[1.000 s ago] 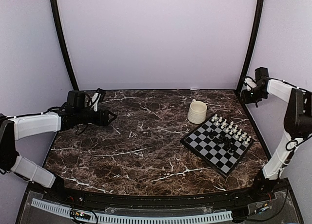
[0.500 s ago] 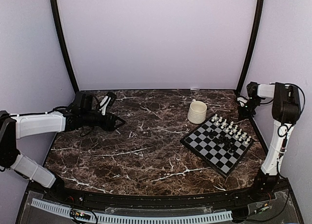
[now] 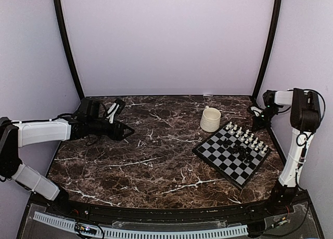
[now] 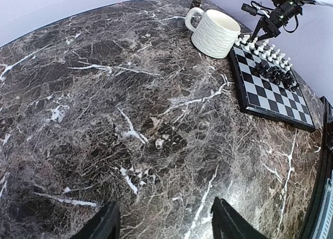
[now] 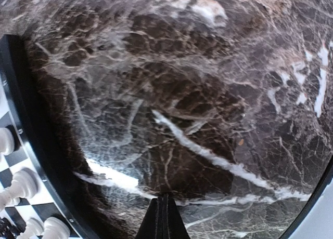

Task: Set up the chess pieces on the board
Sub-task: Move the chessboard to the center of the board.

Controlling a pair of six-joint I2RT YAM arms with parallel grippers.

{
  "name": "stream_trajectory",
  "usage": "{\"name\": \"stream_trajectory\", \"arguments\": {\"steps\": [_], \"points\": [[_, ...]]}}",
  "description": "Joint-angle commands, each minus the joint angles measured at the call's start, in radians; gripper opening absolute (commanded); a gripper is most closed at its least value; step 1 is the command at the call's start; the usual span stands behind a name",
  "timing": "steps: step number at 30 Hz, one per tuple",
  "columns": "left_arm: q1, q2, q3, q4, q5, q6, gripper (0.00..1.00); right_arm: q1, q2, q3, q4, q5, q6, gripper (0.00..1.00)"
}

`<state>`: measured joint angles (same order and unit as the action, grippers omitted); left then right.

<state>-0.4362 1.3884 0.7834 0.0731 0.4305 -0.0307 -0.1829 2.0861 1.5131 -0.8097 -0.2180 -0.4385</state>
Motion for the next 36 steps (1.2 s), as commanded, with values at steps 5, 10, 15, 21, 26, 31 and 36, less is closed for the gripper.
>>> {"name": "stream_trajectory", "arguments": {"steps": [5,10,15,21,26,31,36], "points": [[-0.006,0.009,0.035,-0.01,0.021,0.008,0.62,0.047,0.03,-0.05,-0.043,-0.076,-0.055,0.0],[-0.006,0.012,0.04,-0.016,0.019,0.01,0.62,0.095,0.036,-0.074,-0.094,-0.139,-0.11,0.0],[-0.006,0.009,0.04,-0.016,0.019,0.009,0.62,0.125,0.038,-0.088,-0.121,-0.19,-0.126,0.0],[-0.007,0.011,0.04,-0.016,0.024,0.009,0.61,0.146,0.036,-0.111,-0.128,-0.235,-0.13,0.0],[-0.007,0.009,0.04,-0.016,0.025,0.006,0.61,0.171,0.035,-0.119,-0.116,-0.247,-0.114,0.0],[-0.008,0.006,0.039,-0.017,0.027,0.005,0.61,0.225,0.033,-0.107,-0.123,-0.259,-0.103,0.0],[-0.011,0.002,0.037,-0.019,0.025,0.006,0.61,0.263,0.031,-0.102,-0.124,-0.265,-0.096,0.0]]}}
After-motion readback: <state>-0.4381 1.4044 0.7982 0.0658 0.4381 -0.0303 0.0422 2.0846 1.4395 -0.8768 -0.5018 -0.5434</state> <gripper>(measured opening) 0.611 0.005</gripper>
